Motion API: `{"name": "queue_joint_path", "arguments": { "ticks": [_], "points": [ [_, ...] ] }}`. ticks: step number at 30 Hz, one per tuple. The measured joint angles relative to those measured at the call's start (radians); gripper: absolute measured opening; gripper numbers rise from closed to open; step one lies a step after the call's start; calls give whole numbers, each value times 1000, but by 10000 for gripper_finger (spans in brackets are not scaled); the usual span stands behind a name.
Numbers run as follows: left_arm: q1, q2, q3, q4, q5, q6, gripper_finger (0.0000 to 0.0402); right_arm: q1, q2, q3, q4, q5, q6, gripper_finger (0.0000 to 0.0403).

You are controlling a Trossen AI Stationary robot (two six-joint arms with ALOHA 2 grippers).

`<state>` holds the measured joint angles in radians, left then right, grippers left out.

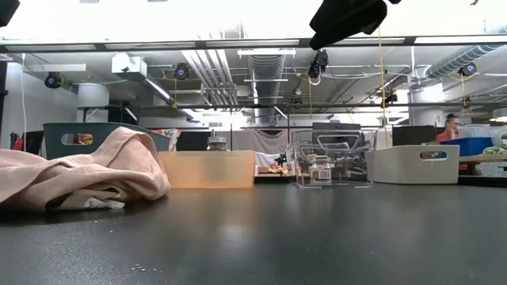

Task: Sort spices by type
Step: Put the red seasoning can into the white bin

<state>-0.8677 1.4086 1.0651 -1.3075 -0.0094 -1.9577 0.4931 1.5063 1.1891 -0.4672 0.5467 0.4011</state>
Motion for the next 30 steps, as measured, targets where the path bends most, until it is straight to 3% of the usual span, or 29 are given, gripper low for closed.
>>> {"name": "queue_joint_path", "arguments": {
  "ticks": [19, 30],
  "points": [
    [-2, -3, -119, 96, 18, -34, 252, 0, 0, -1, 0, -1, 7, 248],
    [-2, -1, -99, 112, -9, -24, 264, 0, 0, -1, 0, -1, 11, 251]
  ]
}}
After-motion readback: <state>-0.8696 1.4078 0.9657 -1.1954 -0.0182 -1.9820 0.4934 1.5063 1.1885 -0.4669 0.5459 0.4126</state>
